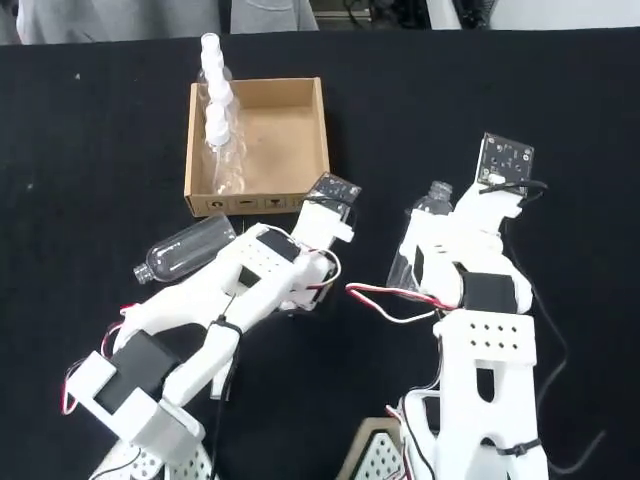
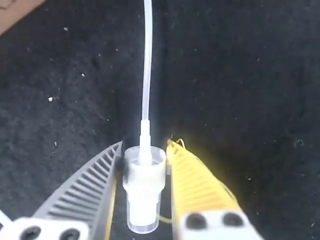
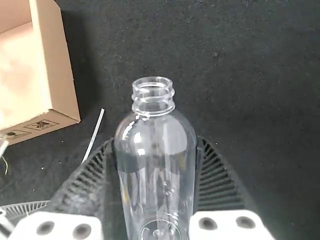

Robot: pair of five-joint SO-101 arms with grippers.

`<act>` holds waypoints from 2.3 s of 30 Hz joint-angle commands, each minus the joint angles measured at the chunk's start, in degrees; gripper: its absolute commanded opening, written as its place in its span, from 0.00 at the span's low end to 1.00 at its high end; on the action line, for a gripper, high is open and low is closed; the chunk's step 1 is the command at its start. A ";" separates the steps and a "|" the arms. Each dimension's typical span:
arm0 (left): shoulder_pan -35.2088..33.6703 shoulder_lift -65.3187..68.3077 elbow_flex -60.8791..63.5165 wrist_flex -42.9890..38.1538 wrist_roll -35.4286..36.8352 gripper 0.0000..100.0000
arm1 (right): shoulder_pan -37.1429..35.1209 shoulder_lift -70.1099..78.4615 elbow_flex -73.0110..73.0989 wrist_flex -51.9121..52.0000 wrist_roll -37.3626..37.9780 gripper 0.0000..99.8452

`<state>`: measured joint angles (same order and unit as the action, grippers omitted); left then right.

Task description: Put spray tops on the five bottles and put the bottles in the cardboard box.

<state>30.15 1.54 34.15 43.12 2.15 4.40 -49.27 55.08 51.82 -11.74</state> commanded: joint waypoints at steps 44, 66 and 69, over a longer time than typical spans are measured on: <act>-5.14 -37.10 13.85 16.62 19.78 0.03 | 0.97 -2.15 -2.24 -1.49 -0.44 0.06; -11.38 -53.98 22.55 16.62 45.27 0.03 | 0.88 -2.42 -0.04 -4.57 -0.26 0.06; -11.47 -57.67 24.04 16.62 45.45 0.03 | 0.88 -2.42 0.13 -4.75 -0.26 0.06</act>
<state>19.87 -51.91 58.42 59.30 46.64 4.40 -49.27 55.08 48.92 -11.74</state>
